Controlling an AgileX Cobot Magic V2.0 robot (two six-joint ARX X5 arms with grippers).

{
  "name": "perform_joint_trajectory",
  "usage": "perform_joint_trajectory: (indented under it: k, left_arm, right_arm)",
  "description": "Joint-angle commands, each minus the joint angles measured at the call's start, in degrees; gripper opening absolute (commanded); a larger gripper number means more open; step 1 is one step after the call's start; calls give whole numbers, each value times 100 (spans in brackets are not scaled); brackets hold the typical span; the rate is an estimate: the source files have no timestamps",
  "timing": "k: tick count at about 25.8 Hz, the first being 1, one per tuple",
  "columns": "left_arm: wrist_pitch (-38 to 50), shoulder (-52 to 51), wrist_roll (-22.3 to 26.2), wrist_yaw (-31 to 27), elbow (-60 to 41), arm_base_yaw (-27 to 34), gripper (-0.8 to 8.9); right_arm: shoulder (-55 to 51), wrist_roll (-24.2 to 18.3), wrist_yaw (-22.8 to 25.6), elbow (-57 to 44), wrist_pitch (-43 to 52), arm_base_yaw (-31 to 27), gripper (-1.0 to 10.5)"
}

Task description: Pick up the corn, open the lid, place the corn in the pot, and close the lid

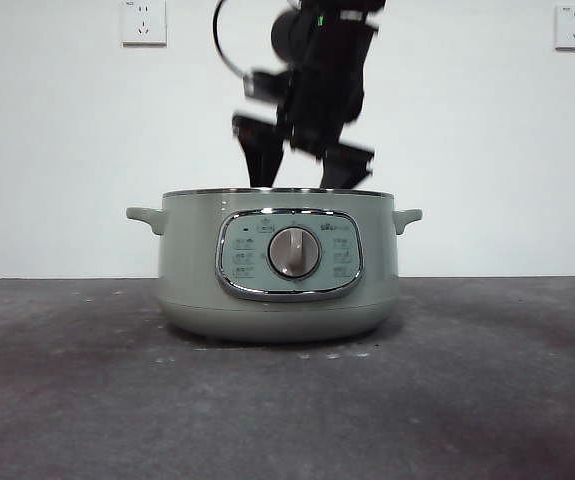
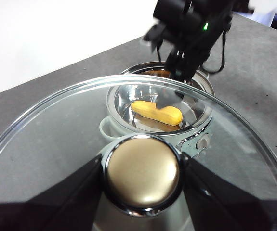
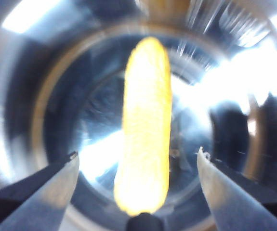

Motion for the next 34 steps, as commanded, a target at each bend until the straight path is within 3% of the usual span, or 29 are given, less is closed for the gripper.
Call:
perform_joint_trajectory:
  k: [1,4,12,18,23,30,34]
  left_arm:
    - [286,-55,-35,46,76,22,-7]
    - [426,22,-35,46,76,20,-7]
    - [1049,586,-39,116,79,7,-7]
    - [1996,1521,-146,363,81,-369,-7]
    - [2695,2223,-302,341,96,-793,-7]
    - [3187,3641,-293,11,662,-1445,-7]
    - [3185,4612,-267,-280,1458,-1648,-7]
  right_arm:
    - [105,9,7,835,-678,17,410]
    - [-186,372,-256,1532,-1056,20,409]
    - [-2437,249,-315,1110,-1062,136,409]
    - [-5180,44,-289,-1631,-1060,133,409]
    - [-6682,133,-173,-3512,-1060,133,409]
    - [-8695,605,-4,-5974,-1058,133,409]
    - [-9652,1012,118,-6710,-1058,133,409]
